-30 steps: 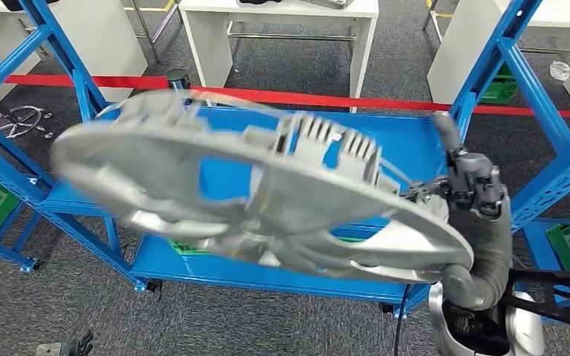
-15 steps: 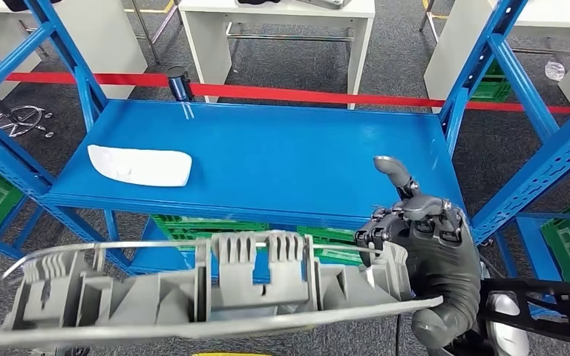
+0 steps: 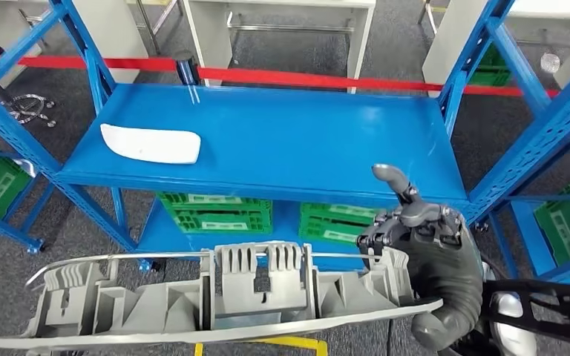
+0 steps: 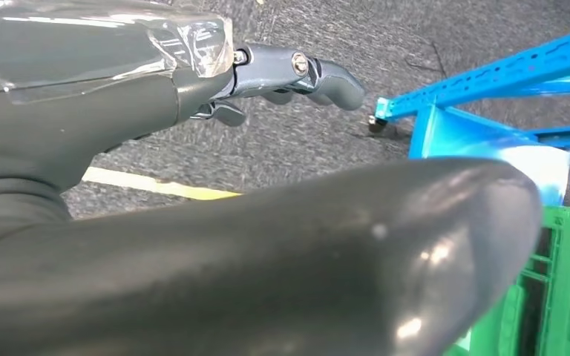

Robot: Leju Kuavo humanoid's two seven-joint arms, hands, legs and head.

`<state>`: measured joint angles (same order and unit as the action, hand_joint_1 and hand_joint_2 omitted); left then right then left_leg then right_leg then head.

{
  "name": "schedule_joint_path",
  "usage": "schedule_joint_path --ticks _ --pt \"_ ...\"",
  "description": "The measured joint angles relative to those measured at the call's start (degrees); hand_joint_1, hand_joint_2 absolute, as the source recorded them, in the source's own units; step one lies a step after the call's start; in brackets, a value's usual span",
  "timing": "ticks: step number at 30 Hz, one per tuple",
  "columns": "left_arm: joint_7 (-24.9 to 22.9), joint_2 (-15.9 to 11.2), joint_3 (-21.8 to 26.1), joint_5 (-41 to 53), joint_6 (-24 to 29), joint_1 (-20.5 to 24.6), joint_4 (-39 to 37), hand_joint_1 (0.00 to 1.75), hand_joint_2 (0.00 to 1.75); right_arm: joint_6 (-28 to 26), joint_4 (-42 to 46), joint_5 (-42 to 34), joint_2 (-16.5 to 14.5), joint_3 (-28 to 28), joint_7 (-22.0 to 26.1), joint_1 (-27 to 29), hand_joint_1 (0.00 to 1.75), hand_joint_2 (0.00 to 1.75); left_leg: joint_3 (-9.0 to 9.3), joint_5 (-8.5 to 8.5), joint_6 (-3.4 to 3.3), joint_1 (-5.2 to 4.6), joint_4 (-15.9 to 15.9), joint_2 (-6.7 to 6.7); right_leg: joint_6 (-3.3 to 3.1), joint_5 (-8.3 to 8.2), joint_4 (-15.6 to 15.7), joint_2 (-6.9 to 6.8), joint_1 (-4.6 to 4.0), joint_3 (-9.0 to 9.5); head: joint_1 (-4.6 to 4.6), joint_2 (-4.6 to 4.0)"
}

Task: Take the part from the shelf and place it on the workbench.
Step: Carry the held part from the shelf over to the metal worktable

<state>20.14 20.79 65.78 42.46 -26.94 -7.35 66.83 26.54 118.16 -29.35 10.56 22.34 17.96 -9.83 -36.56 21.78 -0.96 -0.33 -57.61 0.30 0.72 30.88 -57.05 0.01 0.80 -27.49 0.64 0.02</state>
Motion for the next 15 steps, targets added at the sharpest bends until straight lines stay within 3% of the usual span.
schedule_joint_path --ticks 2,3,5,7,8,9,10,12,14,15 --pt "-0.1 0.0 0.0 -0.1 -0.1 -0.2 0.0 0.00 0.00 -0.2 0.0 0.0 0.2 0.1 0.0 0.0 1.75 1.75 -0.26 -0.21 0.69 0.20 -0.2 -0.11 -0.90 -0.64 -0.1 0.03 0.10 -0.80 -0.06 0.00" --pt "-0.2 -0.1 0.0 -0.1 -0.2 -0.4 0.0 0.00 0.00 -0.2 0.0 0.1 0.3 0.2 -0.1 0.0 1.75 1.75 -0.59 0.84 1.10 0.35 -0.9 -0.18 -1.44 -1.09 -0.1 -0.02 0.22 -1.18 0.02 0.00" --pt "-0.3 -0.1 -0.1 -0.1 -0.4 -0.7 0.0 0.00 0.00 -0.3 0.1 0.2 0.3 0.3 -0.3 -0.1 1.75 1.75 -1.97 5.82 1.93 0.71 -5.2 -0.29 -2.24 -2.21 0.0 -0.11 0.43 -2.24 0.13 0.00" --pt "-0.5 -0.1 -0.1 -0.1 -0.6 -0.8 0.0 0.00 0.00 -0.4 0.3 0.3 0.3 0.3 -0.6 -0.1 1.75 1.75 -3.60 10.85 2.48 0.97 -12.3 -0.30 -2.41 -3.44 -0.1 -0.11 0.39 -3.57 0.24 0.00" --pt "-0.7 -0.1 -0.2 0.0 -0.7 -0.8 0.0 0.00 0.00 -0.4 0.3 0.3 0.3 0.3 -0.8 -0.1 1.75 1.75 -3.80 11.66 2.59 1.04 -15.0 -0.30 -2.34 -4.06 -0.2 -0.09 0.38 -4.30 0.25 0.00" --pt "-1.1 -0.1 -0.3 0.1 -0.8 -0.9 0.0 0.00 0.00 -0.4 0.4 0.4 0.4 0.3 -1.1 0.0 1.75 1.75 -3.12 11.18 2.60 1.06 -15.8 -0.30 -2.21 -4.64 -0.2 -0.07 0.38 -5.02 0.26 0.00" --pt "-1.7 -0.1 -0.4 0.3 -1.0 -1.0 0.1 0.00 0.00 -0.4 0.4 0.5 0.4 0.3 -1.3 0.0 1.75 1.75 -1.35 9.85 2.51 1.07 -14.5 -0.31 -2.05 -5.17 -0.3 -0.05 0.37 -5.73 0.27 0.00" --pt "-3.9 -0.2 -0.9 0.6 -1.7 -1.5 0.5 0.00 0.00 -0.5 0.6 0.4 0.5 0.3 -1.7 -0.1 1.75 1.75 4.70 7.71 1.93 0.97 -6.7 -0.47 -1.67 -6.06 -0.4 0.00 0.36 -6.71 0.26 0.00" --pt "-6.5 -0.2 -1.5 0.8 -2.6 -2.4 1.3 0.00 0.00 -0.5 0.8 0.0 0.8 0.3 -1.9 -0.1 1.75 1.75 9.27 7.86 1.15 0.59 0.1 -0.69 -1.04 -6.87 -0.3 -0.01 0.37 -7.10 0.22 0.00" --pt "-7.7 -0.2 -1.9 0.8 -3.0 -3.0 1.8 0.00 0.00 -0.5 0.9 -0.3 0.9 0.3 -1.9 -0.1 1.75 1.75 9.96 8.24 0.79 0.33 1.4 -0.73 -0.63 -7.27 -0.2 -0.03 0.43 -7.20 0.27 0.00"
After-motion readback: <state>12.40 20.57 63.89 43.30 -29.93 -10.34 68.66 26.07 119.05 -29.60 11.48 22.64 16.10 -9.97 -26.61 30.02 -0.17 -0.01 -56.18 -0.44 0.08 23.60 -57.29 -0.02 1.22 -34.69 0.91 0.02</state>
